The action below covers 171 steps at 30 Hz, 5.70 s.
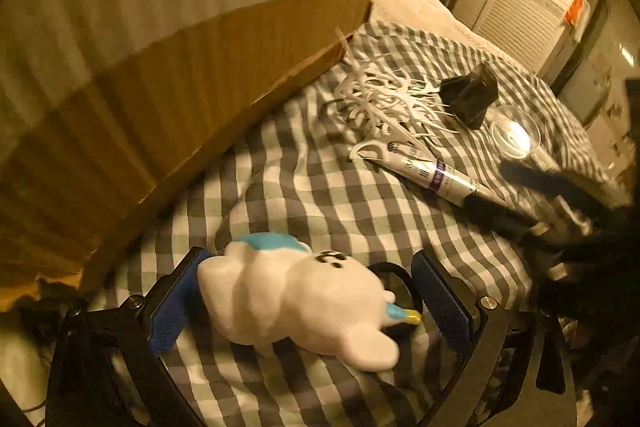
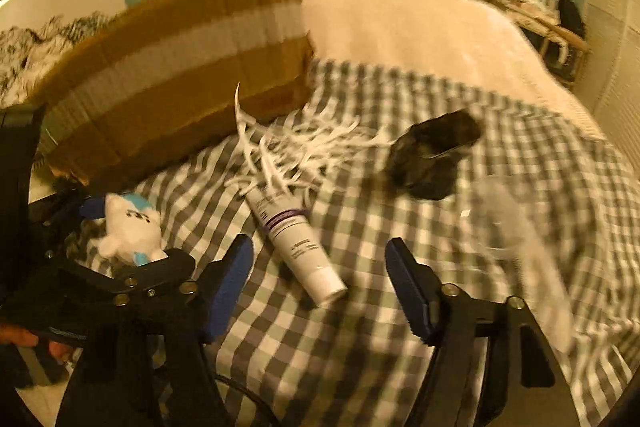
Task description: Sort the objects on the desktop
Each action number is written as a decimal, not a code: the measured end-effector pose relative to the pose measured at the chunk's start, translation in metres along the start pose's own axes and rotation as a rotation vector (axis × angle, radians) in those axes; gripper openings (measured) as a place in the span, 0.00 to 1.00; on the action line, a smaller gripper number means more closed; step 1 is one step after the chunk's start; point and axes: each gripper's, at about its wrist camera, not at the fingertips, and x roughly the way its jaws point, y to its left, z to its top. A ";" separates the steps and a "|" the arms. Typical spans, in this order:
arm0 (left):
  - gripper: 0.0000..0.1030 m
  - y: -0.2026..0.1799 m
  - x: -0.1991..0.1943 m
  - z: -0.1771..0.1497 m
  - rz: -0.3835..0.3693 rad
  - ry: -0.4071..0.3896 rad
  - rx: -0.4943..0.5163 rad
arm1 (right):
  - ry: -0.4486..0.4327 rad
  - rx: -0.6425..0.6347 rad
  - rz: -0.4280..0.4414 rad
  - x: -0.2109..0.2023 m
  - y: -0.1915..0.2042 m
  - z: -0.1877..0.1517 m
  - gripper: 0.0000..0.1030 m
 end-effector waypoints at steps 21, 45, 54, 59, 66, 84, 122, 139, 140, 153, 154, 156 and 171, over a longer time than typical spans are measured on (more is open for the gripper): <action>0.64 -0.017 -0.033 0.005 -0.004 -0.127 0.084 | 0.129 -0.001 -0.196 -0.073 0.010 -0.067 0.21; 0.64 0.081 -0.181 0.057 0.123 -0.664 -0.105 | -0.397 -0.175 -0.026 -0.158 0.095 0.120 0.10; 0.72 0.086 -0.127 0.059 0.212 -0.523 -0.091 | -0.068 -0.047 -0.069 -0.060 0.075 0.055 0.11; 1.00 0.071 -0.129 0.051 0.240 -0.540 -0.054 | 0.088 0.018 -0.060 -0.014 0.057 0.006 0.32; 1.00 0.064 -0.134 0.049 0.223 -0.549 -0.050 | 0.142 0.033 -0.022 0.017 0.057 0.000 0.41; 1.00 0.051 -0.153 0.045 0.168 -0.491 -0.057 | -0.338 -0.042 0.137 -0.113 0.099 0.135 0.25; 1.00 -0.049 -0.035 -0.010 0.093 -0.241 0.198 | -0.204 0.182 -0.331 -0.115 -0.071 -0.033 0.70; 0.61 -0.036 -0.001 -0.017 0.022 -0.090 0.198 | -0.020 0.184 -0.418 -0.046 -0.118 -0.044 0.46; 0.61 -0.038 0.000 -0.017 0.025 -0.090 0.205 | -0.015 0.171 -0.405 -0.044 -0.117 -0.044 0.46; 0.11 -0.024 0.001 -0.007 -0.087 -0.039 0.145 | 0.047 0.072 -0.455 -0.031 -0.096 -0.046 0.26; 0.09 -0.022 0.001 -0.006 -0.099 -0.035 0.136 | 0.048 0.071 -0.462 -0.033 -0.095 -0.046 0.26; 0.06 -0.019 -0.002 -0.004 -0.124 -0.036 0.118 | 0.045 0.082 -0.473 -0.041 -0.093 -0.047 0.26; 0.03 -0.006 -0.049 0.015 -0.058 -0.236 0.119 | -0.084 0.191 -0.487 -0.120 -0.082 -0.030 0.04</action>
